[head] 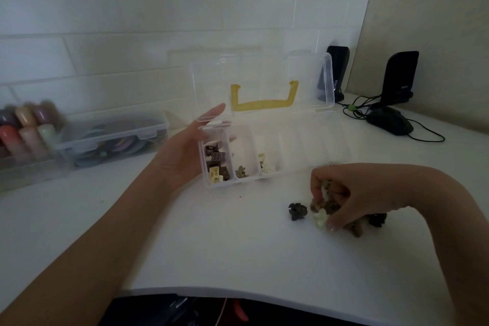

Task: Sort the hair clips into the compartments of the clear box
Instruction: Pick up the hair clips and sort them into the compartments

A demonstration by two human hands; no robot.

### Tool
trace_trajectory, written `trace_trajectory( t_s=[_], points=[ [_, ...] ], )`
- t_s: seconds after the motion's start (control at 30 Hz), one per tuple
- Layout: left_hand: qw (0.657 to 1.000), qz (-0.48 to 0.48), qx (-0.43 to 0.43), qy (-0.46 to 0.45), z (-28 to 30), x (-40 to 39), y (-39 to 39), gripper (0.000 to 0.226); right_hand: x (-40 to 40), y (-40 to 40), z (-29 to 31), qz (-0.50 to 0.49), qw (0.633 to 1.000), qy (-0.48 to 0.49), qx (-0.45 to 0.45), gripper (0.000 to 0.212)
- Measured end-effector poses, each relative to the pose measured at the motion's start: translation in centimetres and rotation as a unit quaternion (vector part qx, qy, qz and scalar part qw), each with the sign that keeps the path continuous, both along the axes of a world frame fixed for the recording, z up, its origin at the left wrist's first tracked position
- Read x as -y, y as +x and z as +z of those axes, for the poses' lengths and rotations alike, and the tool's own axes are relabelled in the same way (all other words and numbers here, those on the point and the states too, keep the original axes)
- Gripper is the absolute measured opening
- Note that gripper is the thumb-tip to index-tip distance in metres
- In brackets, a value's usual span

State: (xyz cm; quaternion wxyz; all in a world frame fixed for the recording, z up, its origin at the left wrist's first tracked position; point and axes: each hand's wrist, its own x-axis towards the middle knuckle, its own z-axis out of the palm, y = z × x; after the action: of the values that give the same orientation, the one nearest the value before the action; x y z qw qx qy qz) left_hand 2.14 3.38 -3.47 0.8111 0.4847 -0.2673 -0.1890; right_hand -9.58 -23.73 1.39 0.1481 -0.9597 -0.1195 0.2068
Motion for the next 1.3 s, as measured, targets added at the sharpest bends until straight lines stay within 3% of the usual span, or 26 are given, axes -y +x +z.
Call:
trace_trajectory(
  t_s=[0.13, 0.3, 0.53, 0.6, 0.73, 0.87, 0.97, 1.03, 1.1, 1.3],
  points=[
    [1.0, -0.002, -0.003, -0.003, 0.0, 0.1, -0.1, 0.068, -0.5, 0.5, -0.6, 0.01, 0.997, 0.043, 0.057, 0.03],
    [1.0, 0.014, -0.01, 0.002, 0.0, 0.1, -0.1, 0.078, -1.6, 0.7, -1.1, 0.068, 0.99, 0.086, 0.086, 0.04],
    [1.0, 0.015, -0.01, 0.01, 0.1, 0.2, -0.3, 0.077, -3.1, 0.9, -1.6, 0.094, 0.98, 0.08, 0.154, 0.014],
    [1.0, 0.015, -0.005, 0.015, 0.2, 0.2, -0.4, 0.074, -3.4, 1.0, -1.6, 0.106, 0.963, 0.132, 0.21, 0.016],
    [1.0, 0.012, 0.003, 0.022, 0.3, 0.2, -0.4, 0.07, -4.7, 1.2, -1.8, 0.059, 0.892, 0.245, 0.375, 0.026],
    [1.0, 0.009, 0.005, 0.026, 0.3, 0.4, -0.5, 0.067, -6.2, 1.5, -2.8, 0.004, 0.871, 0.244, 0.427, 0.023],
    [0.999, 0.014, 0.011, 0.027, 0.2, 0.4, -0.5, 0.069, -7.3, 2.4, -3.7, 0.033, 0.855, 0.205, 0.475, 0.013],
    [1.0, 0.004, 0.006, 0.009, 0.1, 0.5, -0.7, 0.069, -7.7, 3.1, -4.2, 0.069, 0.856, 0.166, 0.484, 0.008],
    [1.0, -0.005, 0.009, -0.004, 0.1, 0.5, -0.9, 0.063, -7.6, 3.6, -4.8, 0.085, 0.863, 0.118, 0.484, 0.027],
    [0.999, 0.016, 0.015, 0.026, 0.0, 0.2, -0.4, 0.072, -5.4, 2.4, -3.0, 0.056, 0.879, 0.187, 0.434, 0.018]
  ],
)
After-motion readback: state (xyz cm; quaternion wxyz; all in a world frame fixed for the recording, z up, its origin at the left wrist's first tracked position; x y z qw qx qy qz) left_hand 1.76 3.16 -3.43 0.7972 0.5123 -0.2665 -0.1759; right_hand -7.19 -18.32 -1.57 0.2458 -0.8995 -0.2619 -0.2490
